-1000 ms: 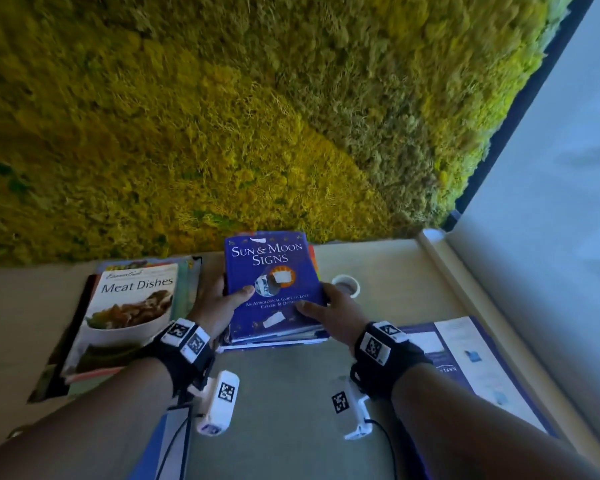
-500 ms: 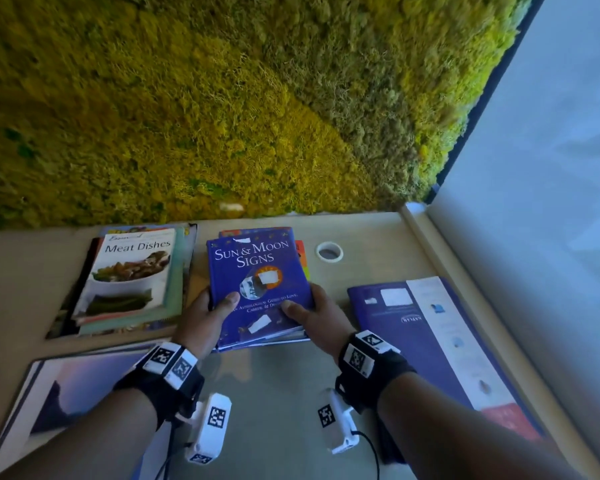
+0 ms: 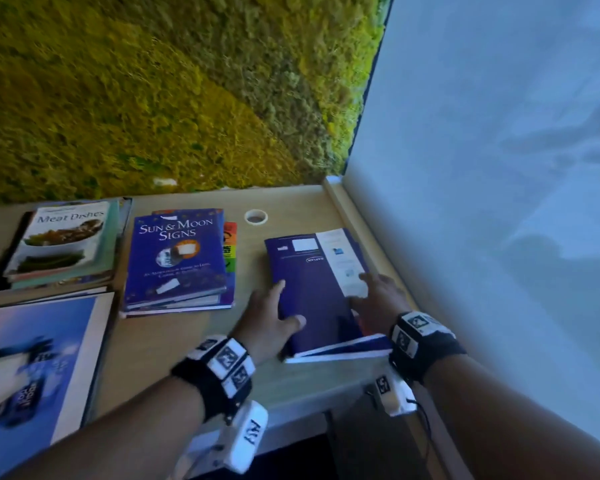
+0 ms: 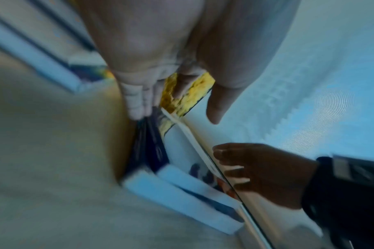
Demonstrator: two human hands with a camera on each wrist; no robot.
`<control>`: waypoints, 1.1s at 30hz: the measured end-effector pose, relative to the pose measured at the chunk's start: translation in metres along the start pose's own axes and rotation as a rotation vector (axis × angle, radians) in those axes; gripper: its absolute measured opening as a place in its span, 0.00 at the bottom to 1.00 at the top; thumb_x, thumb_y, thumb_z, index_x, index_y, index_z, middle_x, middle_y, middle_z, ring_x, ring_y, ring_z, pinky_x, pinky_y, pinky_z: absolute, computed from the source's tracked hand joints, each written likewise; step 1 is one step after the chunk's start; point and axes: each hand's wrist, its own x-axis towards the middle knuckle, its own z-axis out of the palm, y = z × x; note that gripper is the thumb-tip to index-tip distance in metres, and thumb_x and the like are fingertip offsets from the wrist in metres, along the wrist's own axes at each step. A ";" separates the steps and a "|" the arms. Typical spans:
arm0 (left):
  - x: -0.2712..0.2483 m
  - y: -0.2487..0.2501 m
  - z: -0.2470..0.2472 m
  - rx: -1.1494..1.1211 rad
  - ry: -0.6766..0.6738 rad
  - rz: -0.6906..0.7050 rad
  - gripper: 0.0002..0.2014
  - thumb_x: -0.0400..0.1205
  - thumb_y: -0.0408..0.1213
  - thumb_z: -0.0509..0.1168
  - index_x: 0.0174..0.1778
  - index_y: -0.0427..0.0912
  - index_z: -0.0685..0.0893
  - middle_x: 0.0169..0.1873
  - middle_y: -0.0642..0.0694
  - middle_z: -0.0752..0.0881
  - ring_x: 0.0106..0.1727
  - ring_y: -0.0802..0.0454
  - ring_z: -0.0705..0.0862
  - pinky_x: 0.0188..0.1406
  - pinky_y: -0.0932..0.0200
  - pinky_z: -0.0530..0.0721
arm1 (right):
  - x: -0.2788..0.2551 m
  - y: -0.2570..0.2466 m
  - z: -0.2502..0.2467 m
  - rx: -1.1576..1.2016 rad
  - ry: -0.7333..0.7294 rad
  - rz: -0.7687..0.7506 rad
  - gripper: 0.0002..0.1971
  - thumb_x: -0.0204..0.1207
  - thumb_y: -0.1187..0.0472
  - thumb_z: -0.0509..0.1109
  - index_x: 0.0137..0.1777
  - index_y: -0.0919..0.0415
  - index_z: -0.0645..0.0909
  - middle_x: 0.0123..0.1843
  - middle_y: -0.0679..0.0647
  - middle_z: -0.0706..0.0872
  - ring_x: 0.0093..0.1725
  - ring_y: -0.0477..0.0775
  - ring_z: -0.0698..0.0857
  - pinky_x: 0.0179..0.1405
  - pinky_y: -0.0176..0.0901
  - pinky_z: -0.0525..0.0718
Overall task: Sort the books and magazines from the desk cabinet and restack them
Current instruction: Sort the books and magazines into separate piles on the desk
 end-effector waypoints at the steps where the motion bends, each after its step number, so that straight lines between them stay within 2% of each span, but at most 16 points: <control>1: 0.005 0.001 0.014 -0.068 -0.037 -0.097 0.48 0.69 0.58 0.71 0.85 0.47 0.65 0.75 0.44 0.76 0.72 0.43 0.80 0.74 0.47 0.79 | -0.006 0.010 0.002 -0.032 -0.049 0.004 0.34 0.75 0.39 0.71 0.81 0.43 0.70 0.80 0.58 0.71 0.76 0.66 0.75 0.76 0.58 0.77; 4: 0.018 -0.005 0.028 -0.241 0.004 -0.229 0.50 0.64 0.59 0.72 0.83 0.46 0.68 0.72 0.47 0.82 0.66 0.44 0.85 0.69 0.46 0.83 | -0.023 0.024 0.013 -0.157 -0.108 -0.091 0.23 0.77 0.40 0.66 0.73 0.40 0.75 0.76 0.59 0.73 0.72 0.66 0.74 0.74 0.58 0.77; 6: 0.021 -0.006 0.025 -0.423 0.052 -0.305 0.48 0.60 0.56 0.77 0.77 0.44 0.75 0.70 0.44 0.85 0.64 0.40 0.88 0.66 0.40 0.85 | -0.030 0.026 0.018 -0.224 -0.090 -0.143 0.24 0.78 0.38 0.63 0.74 0.37 0.73 0.78 0.59 0.72 0.74 0.66 0.72 0.76 0.58 0.73; 8: 0.017 0.000 0.020 -0.667 0.102 -0.385 0.30 0.65 0.43 0.81 0.62 0.37 0.85 0.59 0.35 0.91 0.55 0.35 0.91 0.58 0.32 0.89 | -0.036 0.026 0.022 -0.224 -0.086 -0.175 0.25 0.78 0.37 0.64 0.76 0.36 0.73 0.79 0.58 0.71 0.76 0.65 0.71 0.76 0.57 0.71; 9: 0.014 0.006 0.018 -0.750 0.093 -0.408 0.22 0.70 0.36 0.79 0.59 0.34 0.86 0.55 0.32 0.91 0.53 0.33 0.91 0.55 0.31 0.89 | -0.040 0.025 0.022 -0.191 -0.094 -0.186 0.25 0.79 0.37 0.65 0.76 0.35 0.74 0.79 0.57 0.71 0.76 0.64 0.71 0.75 0.56 0.72; 11: 0.011 0.015 0.011 -0.795 0.111 -0.406 0.17 0.76 0.29 0.76 0.59 0.30 0.86 0.54 0.29 0.91 0.49 0.32 0.91 0.49 0.31 0.90 | -0.041 0.024 0.023 -0.102 -0.129 -0.210 0.24 0.77 0.35 0.67 0.73 0.35 0.78 0.76 0.54 0.72 0.74 0.62 0.74 0.72 0.55 0.75; 15: 0.006 0.049 -0.010 -0.814 0.206 -0.215 0.14 0.80 0.28 0.71 0.61 0.36 0.84 0.50 0.33 0.91 0.45 0.33 0.90 0.40 0.45 0.90 | -0.038 0.010 0.012 0.161 -0.159 -0.262 0.27 0.76 0.32 0.69 0.70 0.45 0.83 0.65 0.53 0.88 0.61 0.55 0.88 0.63 0.47 0.86; 19: 0.002 0.096 -0.041 -0.665 0.328 0.069 0.11 0.75 0.33 0.73 0.51 0.50 0.84 0.50 0.38 0.91 0.51 0.32 0.90 0.51 0.34 0.90 | -0.042 -0.019 -0.026 0.434 -0.045 -0.416 0.18 0.85 0.43 0.67 0.66 0.53 0.86 0.54 0.47 0.91 0.48 0.45 0.89 0.51 0.40 0.82; 21: 0.002 0.110 -0.053 -0.505 0.367 0.163 0.13 0.73 0.39 0.74 0.51 0.54 0.82 0.49 0.40 0.89 0.51 0.36 0.89 0.51 0.35 0.90 | -0.045 -0.026 -0.042 0.664 -0.033 -0.454 0.16 0.85 0.43 0.67 0.63 0.52 0.87 0.48 0.47 0.90 0.42 0.43 0.86 0.45 0.41 0.80; 25: 0.002 0.117 -0.046 -0.129 0.441 0.282 0.17 0.70 0.41 0.75 0.52 0.49 0.80 0.46 0.39 0.84 0.42 0.38 0.86 0.38 0.46 0.89 | -0.051 -0.039 -0.050 1.157 -0.257 -0.332 0.16 0.86 0.41 0.63 0.68 0.45 0.82 0.62 0.49 0.90 0.55 0.51 0.90 0.50 0.48 0.84; 27: 0.002 0.108 -0.022 0.006 0.381 0.338 0.20 0.67 0.38 0.72 0.55 0.49 0.83 0.45 0.40 0.85 0.44 0.38 0.86 0.41 0.44 0.89 | -0.049 -0.046 -0.043 1.242 -0.314 -0.321 0.17 0.88 0.40 0.60 0.65 0.46 0.83 0.59 0.51 0.92 0.50 0.50 0.90 0.45 0.46 0.84; 28: 0.001 0.102 -0.007 0.067 0.330 0.338 0.24 0.68 0.35 0.70 0.62 0.51 0.83 0.48 0.40 0.85 0.47 0.38 0.86 0.46 0.44 0.89 | -0.045 -0.047 -0.036 1.273 -0.331 -0.314 0.18 0.88 0.41 0.60 0.62 0.49 0.84 0.54 0.53 0.92 0.45 0.51 0.89 0.42 0.45 0.84; 30: -0.007 0.093 0.021 0.062 0.196 0.329 0.35 0.71 0.33 0.68 0.76 0.57 0.75 0.57 0.40 0.84 0.57 0.40 0.85 0.58 0.45 0.88 | -0.039 -0.042 -0.026 1.295 -0.318 -0.220 0.15 0.86 0.43 0.64 0.58 0.52 0.85 0.47 0.57 0.90 0.38 0.52 0.88 0.36 0.42 0.85; 31: -0.013 0.090 0.031 0.026 0.109 0.344 0.36 0.72 0.33 0.68 0.79 0.56 0.72 0.63 0.41 0.82 0.64 0.42 0.84 0.65 0.46 0.85 | -0.035 -0.034 -0.021 1.313 -0.297 -0.152 0.12 0.86 0.45 0.66 0.57 0.52 0.84 0.46 0.59 0.89 0.36 0.53 0.89 0.34 0.43 0.85; 32: -0.018 0.089 0.038 0.007 0.012 0.359 0.36 0.74 0.33 0.70 0.80 0.53 0.72 0.69 0.43 0.80 0.70 0.44 0.80 0.71 0.48 0.81 | -0.025 -0.020 -0.012 1.339 -0.281 -0.072 0.11 0.85 0.48 0.68 0.58 0.54 0.83 0.47 0.60 0.89 0.38 0.57 0.90 0.36 0.47 0.89; 33: -0.025 0.089 0.042 0.038 -0.088 0.359 0.34 0.76 0.36 0.71 0.81 0.49 0.73 0.74 0.45 0.77 0.75 0.47 0.77 0.75 0.52 0.76 | -0.018 -0.006 -0.005 1.355 -0.280 0.012 0.15 0.83 0.48 0.71 0.62 0.57 0.83 0.51 0.62 0.91 0.44 0.61 0.92 0.44 0.57 0.92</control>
